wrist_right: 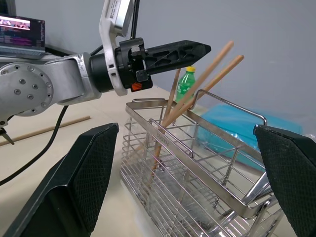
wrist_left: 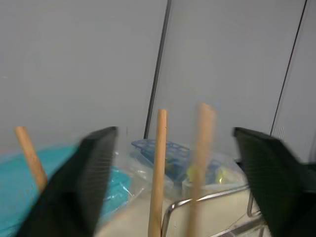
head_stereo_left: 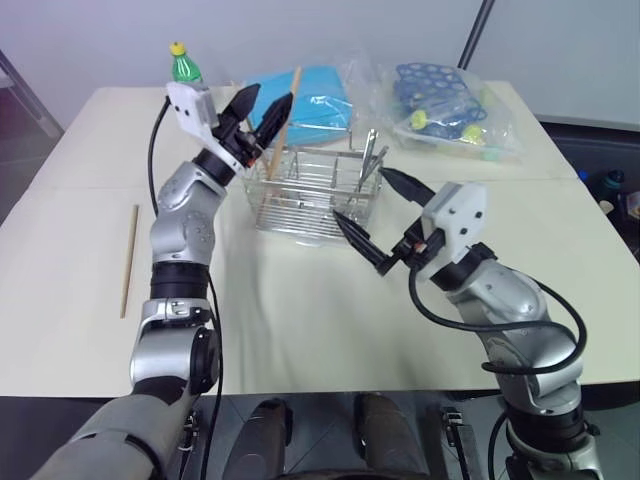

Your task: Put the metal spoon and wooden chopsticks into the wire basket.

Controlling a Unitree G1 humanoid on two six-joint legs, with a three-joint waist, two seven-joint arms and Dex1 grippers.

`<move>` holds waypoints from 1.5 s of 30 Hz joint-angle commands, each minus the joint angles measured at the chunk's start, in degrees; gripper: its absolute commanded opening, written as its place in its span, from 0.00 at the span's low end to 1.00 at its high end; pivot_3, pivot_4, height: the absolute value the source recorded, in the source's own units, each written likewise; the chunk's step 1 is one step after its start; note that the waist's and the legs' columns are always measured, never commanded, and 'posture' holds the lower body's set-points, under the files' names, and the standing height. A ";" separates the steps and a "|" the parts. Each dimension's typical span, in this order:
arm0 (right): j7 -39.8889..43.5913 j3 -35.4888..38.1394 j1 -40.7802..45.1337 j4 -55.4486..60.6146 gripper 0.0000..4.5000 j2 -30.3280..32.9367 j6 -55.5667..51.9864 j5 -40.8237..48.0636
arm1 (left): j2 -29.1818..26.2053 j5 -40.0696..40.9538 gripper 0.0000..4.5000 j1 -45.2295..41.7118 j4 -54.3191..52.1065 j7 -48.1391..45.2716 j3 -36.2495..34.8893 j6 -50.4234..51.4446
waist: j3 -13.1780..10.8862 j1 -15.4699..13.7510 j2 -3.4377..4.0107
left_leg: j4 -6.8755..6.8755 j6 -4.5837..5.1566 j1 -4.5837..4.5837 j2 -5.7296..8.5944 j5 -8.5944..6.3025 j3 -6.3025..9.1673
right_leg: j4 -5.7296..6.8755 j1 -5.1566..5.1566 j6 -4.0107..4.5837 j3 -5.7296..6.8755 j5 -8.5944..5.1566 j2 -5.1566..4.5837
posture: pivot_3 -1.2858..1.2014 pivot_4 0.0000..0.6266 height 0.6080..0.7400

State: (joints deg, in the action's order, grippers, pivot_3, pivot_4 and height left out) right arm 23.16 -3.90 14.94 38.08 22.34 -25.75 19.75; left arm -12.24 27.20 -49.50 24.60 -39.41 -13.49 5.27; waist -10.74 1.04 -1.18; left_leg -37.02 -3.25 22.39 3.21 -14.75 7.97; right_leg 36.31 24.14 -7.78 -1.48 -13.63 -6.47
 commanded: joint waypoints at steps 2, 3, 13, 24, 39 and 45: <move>0.62 0.32 0.76 0.66 1.00 -0.27 1.67 -0.02 | -1.29 0.26 0.99 -0.69 -4.12 1.70 -0.20 0.90 | 0.00 -0.07 0.00 | 0.00 0.00 0.00 0.00 0.00 0.00 | 0.00 0.00 0.00 0.00 0.00 0.00 | 0.52 0.24 1.00; 0.80 0.29 0.89 0.46 1.00 -0.25 1.75 0.01 | -1.76 0.54 0.99 -1.39 -4.64 2.86 -0.77 1.83 | 0.00 -0.02 0.00 | 0.00 0.00 0.00 0.00 0.00 0.00 | -0.01 0.00 0.00 0.00 0.00 0.00 | 0.52 0.24 1.00; 9.86 2.30 2.75 -0.47 1.00 5.02 0.50 5.22 | -17.07 -7.57 0.99 -10.13 -5.01 23.27 -1.40 23.29 | -0.01 0.31 -0.01 | 0.04 0.01 -0.01 0.00 0.00 0.02 | -0.03 0.00 -0.01 0.00 0.00 0.02 | 0.52 0.24 1.00; 16.23 1.39 5.96 -3.69 1.00 7.47 0.22 9.15 | -23.59 -10.03 0.99 -0.80 -19.53 37.04 -9.54 53.36 | -0.02 0.16 -0.02 | 0.05 0.00 -0.01 -0.02 -0.01 0.05 | -0.02 0.00 -0.01 0.00 0.00 0.04 | 0.52 0.24 1.00; 20.95 0.20 6.16 -4.39 1.00 8.87 -1.87 11.67 | -25.36 -14.13 0.99 15.61 -28.68 39.63 -12.72 68.84 | -0.02 -0.12 -0.03 | 0.05 -0.03 0.00 -0.02 -0.01 0.05 | -0.01 0.04 0.00 0.00 0.00 0.02 | 0.52 0.24 1.00; 20.53 0.09 5.89 -3.84 1.00 8.64 -2.37 11.59 | -23.62 -12.96 0.99 19.16 -28.08 37.33 -13.30 69.59 | -0.02 -0.09 -0.03 | 0.06 -0.03 0.00 -0.02 -0.01 0.05 | -0.01 0.05 0.01 0.00 0.00 0.01 | 0.52 0.24 1.00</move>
State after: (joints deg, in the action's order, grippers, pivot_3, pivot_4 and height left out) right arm 43.79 -4.04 20.69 32.44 30.88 -28.32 30.61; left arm -35.36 14.33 -30.22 -2.04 -1.52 -25.61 74.79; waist -10.75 0.95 -1.21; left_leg -36.96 -3.29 22.39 3.18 -14.76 8.02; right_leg 36.30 24.19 -7.77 -1.49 -13.63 -6.46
